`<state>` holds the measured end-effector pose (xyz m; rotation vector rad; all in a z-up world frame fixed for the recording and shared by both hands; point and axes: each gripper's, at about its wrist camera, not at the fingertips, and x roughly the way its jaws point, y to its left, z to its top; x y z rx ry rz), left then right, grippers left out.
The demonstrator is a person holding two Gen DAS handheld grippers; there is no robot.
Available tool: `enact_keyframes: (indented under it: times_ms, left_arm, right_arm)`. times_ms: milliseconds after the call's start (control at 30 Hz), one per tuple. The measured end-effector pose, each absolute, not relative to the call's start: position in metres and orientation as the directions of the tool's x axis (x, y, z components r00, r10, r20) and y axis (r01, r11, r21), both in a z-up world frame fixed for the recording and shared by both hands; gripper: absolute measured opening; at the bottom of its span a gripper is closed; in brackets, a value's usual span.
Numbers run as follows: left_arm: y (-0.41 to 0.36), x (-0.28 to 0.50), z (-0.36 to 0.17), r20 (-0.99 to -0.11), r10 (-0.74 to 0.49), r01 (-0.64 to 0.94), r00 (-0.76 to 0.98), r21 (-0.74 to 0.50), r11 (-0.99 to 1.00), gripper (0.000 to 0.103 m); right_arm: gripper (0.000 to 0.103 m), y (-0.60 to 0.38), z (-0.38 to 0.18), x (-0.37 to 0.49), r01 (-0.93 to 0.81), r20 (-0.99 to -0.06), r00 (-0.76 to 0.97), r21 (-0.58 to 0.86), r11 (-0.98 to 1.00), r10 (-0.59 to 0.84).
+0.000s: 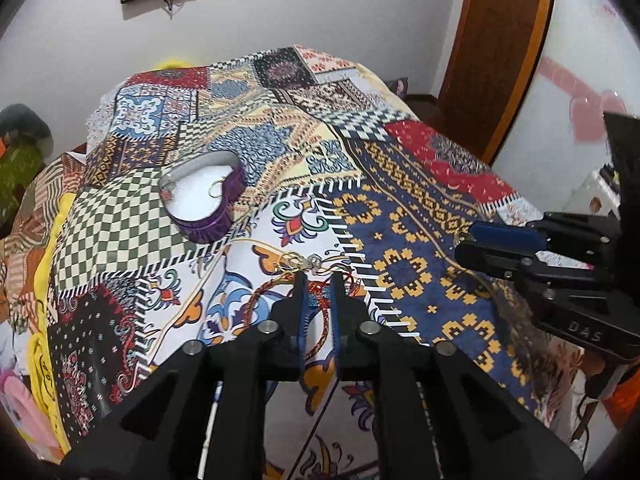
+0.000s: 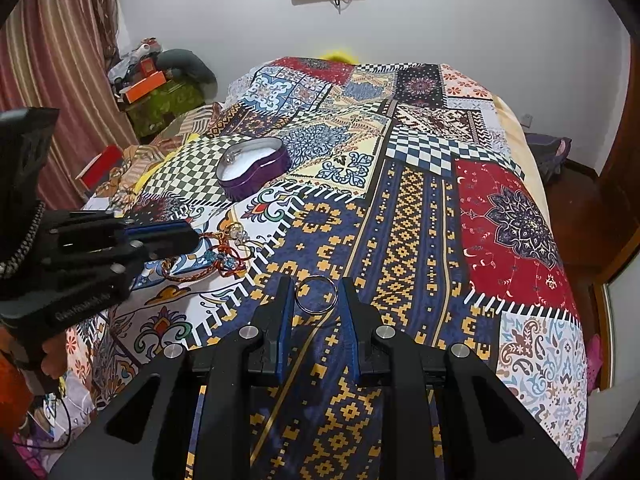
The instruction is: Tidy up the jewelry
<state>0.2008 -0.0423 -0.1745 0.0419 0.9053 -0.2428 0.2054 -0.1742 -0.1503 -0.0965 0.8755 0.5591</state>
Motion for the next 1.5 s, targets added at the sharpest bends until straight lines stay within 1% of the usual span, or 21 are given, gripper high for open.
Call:
enact_keyframes:
  times_ms: [167, 333, 367, 567, 600, 633, 667, 767, 1167, 1400, 1500]
  left_arm:
    - [-0.051, 0.214, -0.191, -0.813, -0.193, 0.236, 0.549, -0.071, 0.969, 0.013]
    - [-0.057, 0.22, -0.196, -0.816, -0.185, 0.253, 0.548, -0.048, 0.966, 0.015]
    - [-0.058, 0.221, -0.197, -0.818, -0.188, 0.257, 0.543, -0.052, 0.965, 0.016]
    - [-0.06, 0.231, -0.203, -0.823, -0.206, 0.258, 0.529, -0.075, 0.963, 0.017]
    - [-0.059, 0.232, -0.203, -0.82, -0.213, 0.257, 0.531, -0.083, 0.963, 0.015]
    - [-0.058, 0.233, -0.204, -0.818, -0.215, 0.255, 0.534, -0.086, 0.963, 0.006]
    - [-0.058, 0.233, -0.204, -0.818, -0.215, 0.256, 0.533, -0.087, 0.963, 0.001]
    - [-0.053, 0.232, -0.201, -0.811, -0.241, 0.25, 0.533, -0.121, 0.961, 0.0]
    - [-0.01, 0.217, -0.139, -0.712, -0.234, 0.183, 0.662, -0.15, 0.972, 0.0]
    - [0.02, 0.218, -0.117, -0.672, -0.163, 0.127, 0.722, -0.103, 0.987, 0.0]
    - [0.032, 0.222, -0.11, -0.659, -0.155, 0.11, 0.736, -0.109, 0.988, 0.0]
  right_arm:
    - [0.02, -0.178, -0.151, 0.206, -0.502, -0.755, 0.505, 0.138, 0.854, 0.418]
    - [0.02, -0.184, -0.153, 0.209, -0.491, -0.761, 0.501, 0.142, 0.86, 0.412]
    - [0.02, -0.185, -0.154, 0.209, -0.489, -0.762, 0.499, 0.145, 0.86, 0.412]
    - [0.02, -0.184, -0.156, 0.207, -0.493, -0.766, 0.492, 0.147, 0.858, 0.414]
    - [0.02, -0.184, -0.157, 0.207, -0.493, -0.766, 0.492, 0.146, 0.858, 0.413]
    - [0.02, -0.184, -0.157, 0.206, -0.494, -0.766, 0.491, 0.148, 0.857, 0.415]
    - [0.02, -0.184, -0.157, 0.207, -0.494, -0.766, 0.49, 0.149, 0.857, 0.416]
    - [0.02, -0.184, -0.155, 0.207, -0.494, -0.765, 0.491, 0.15, 0.856, 0.417]
    - [0.02, -0.169, -0.134, 0.214, -0.51, -0.733, 0.524, 0.14, 0.849, 0.435]
    - [0.02, -0.142, -0.118, 0.226, -0.544, -0.71, 0.543, 0.107, 0.832, 0.447]
    - [0.02, -0.128, -0.109, 0.235, -0.564, -0.695, 0.55, 0.1, 0.82, 0.463]
